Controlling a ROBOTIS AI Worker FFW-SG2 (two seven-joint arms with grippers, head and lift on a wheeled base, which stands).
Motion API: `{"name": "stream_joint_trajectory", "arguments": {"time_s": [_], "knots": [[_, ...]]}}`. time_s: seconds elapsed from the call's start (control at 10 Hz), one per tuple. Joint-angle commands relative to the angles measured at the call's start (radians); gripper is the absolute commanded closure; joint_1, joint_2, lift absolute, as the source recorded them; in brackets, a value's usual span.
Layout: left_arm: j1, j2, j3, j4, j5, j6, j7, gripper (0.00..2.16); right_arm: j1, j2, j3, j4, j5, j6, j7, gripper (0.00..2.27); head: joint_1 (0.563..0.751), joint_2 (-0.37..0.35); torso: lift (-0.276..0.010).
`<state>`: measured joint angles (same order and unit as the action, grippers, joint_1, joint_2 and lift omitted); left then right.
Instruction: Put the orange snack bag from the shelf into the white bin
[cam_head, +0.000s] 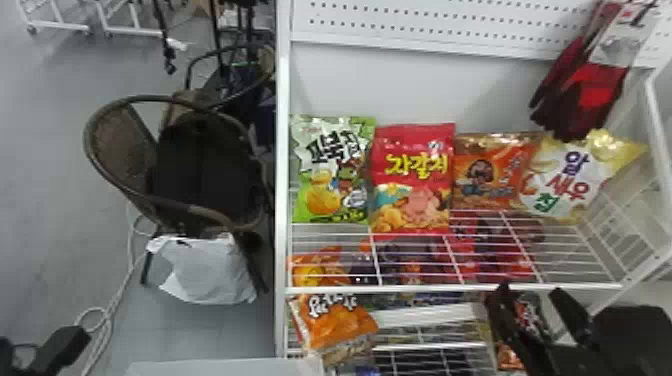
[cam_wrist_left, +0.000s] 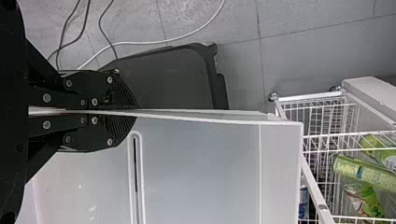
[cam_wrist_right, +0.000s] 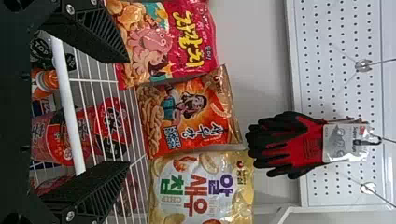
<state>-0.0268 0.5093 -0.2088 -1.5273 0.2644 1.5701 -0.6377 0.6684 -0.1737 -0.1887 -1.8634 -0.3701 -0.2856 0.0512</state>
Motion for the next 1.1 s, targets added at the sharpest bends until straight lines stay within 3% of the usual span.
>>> {"name": "stream_joint_trajectory", "arguments": {"time_s": [0.0, 1.0], "knots": [[0.001, -0.005, -0.004, -0.001, -0.002, 0.001, 0.000, 2.14, -0.036, -0.001, 0.000, -0.014, 0.010, 0.058, -0.008, 0.11, 0.695, -0.144, 0.001], [0.001, -0.026, -0.029, -0.001, -0.021, 0.001, 0.000, 2.14, -0.302, -0.043, -0.009, 0.004, 0.072, 0.408, -0.063, 0.09, 0.695, -0.157, 0.001]]}}
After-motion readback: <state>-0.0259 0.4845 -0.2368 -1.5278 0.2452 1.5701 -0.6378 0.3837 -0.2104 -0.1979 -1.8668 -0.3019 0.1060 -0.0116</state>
